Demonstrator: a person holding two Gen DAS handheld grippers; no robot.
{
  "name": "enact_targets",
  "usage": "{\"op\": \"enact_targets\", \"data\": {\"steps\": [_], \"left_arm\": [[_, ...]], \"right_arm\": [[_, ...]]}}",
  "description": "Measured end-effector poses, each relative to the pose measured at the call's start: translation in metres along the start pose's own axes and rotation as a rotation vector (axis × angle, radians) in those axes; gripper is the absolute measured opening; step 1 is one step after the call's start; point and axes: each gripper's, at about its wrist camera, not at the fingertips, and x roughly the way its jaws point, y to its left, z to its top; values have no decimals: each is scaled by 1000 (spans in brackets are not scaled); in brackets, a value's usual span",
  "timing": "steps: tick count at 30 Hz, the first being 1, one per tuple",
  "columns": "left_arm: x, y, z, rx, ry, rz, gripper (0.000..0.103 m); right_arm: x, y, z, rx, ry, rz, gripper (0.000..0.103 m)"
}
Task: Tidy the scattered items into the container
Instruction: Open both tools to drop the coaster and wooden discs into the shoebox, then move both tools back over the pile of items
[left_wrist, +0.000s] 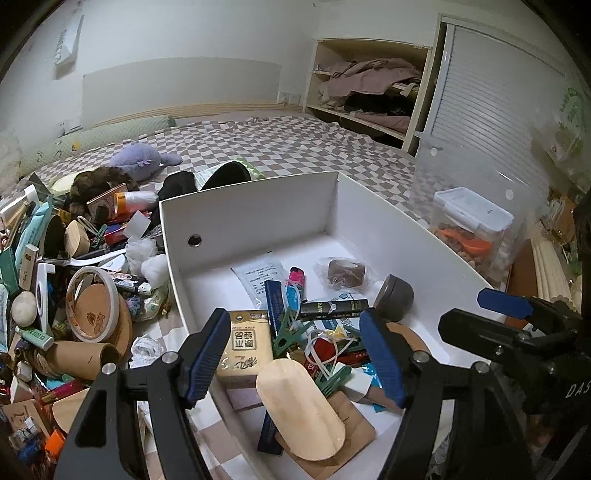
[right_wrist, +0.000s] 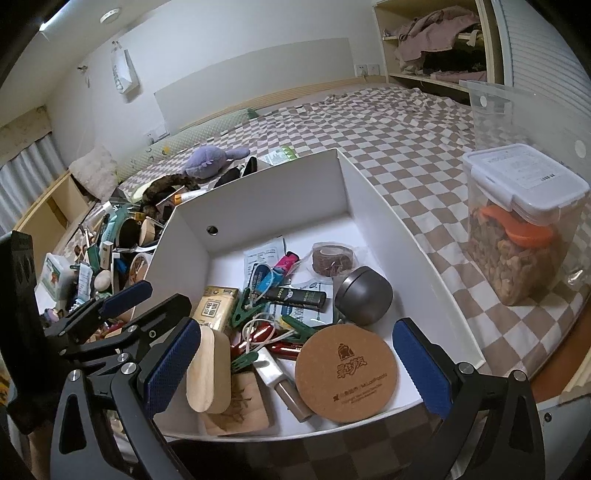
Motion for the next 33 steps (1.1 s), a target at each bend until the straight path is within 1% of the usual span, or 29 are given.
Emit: {"op": "enact_targets", "data": {"steps": [4,10,12,13,16,18,19,20,22,23,24,26,30,33], "left_arm": [[2,0,-5,-1,-4,-2,72],[-1,-1,-3,0,-19,2,73],[-6,0,1,-5,-28,8,82],[-10,1,2,-8,-34,10,88],[-12,5,1,-22,-54,17,90],[-22,12,4,-31,-64,25,94],[-27,15,4,-37,-71,31,99],[-27,17,3,-42,-82,40,102],[-57,25,9,-46,-99,53,102],[-58,27,8,-47,-104,61,103],[-76,32,12,-47,-107,66,103],[-90,39,13,-48,-115,84,103],[-107,51,9,-54,-138,103,103],[-115,60,4,-53,-153,121,103]], "right_arm": [[-2,2,0,2,-3,4,103],[-6,7,-1,-2,-8,-1,103],[-8,8,-1,-2,-13,-4,103],[-10,8,-1,0,-17,-5,103],[-14,9,-1,7,-35,-9,103],[-16,10,0,10,-45,-10,103],[-18,11,0,10,-53,-11,103],[-20,12,0,9,-63,-11,103],[-24,16,0,2,-87,-13,103],[-26,18,0,-1,-99,-15,103],[-28,19,0,-5,-111,-15,103],[-31,23,0,-6,-133,-11,103],[-33,32,-1,-7,-157,1,103],[-33,43,-4,-36,-183,-4,103]]}}
